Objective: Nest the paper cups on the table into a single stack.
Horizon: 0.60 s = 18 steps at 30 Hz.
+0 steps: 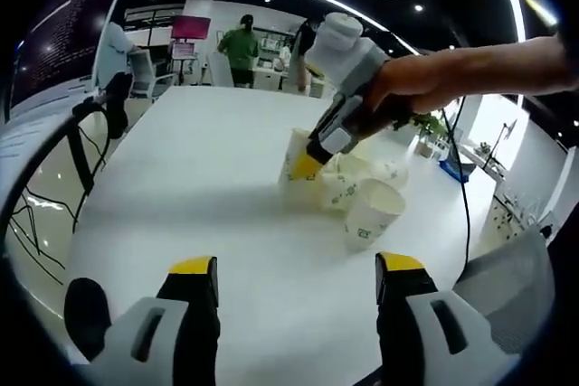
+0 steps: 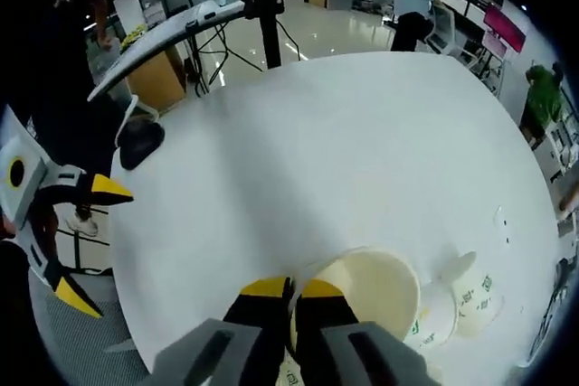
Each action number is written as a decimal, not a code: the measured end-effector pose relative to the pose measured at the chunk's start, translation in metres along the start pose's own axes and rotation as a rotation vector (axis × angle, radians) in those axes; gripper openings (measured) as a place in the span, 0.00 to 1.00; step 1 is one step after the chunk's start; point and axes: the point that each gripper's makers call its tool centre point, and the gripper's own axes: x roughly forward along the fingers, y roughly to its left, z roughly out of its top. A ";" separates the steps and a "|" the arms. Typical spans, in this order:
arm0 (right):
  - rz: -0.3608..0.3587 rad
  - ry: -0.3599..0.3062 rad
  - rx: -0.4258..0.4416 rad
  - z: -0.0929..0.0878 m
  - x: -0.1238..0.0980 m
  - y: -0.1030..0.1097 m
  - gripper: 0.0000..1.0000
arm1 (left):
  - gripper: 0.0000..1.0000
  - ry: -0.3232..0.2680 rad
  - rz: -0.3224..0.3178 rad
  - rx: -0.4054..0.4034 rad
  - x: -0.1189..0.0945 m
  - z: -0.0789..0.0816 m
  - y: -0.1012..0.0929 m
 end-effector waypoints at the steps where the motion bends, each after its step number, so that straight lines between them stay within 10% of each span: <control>1: -0.002 -0.003 0.001 -0.002 -0.010 0.008 0.00 | 0.69 0.000 -0.001 0.002 0.000 0.000 -0.001; 18: -0.039 -0.065 0.012 0.006 -0.047 -0.009 0.00 | 0.69 0.004 -0.016 0.017 0.001 0.003 -0.009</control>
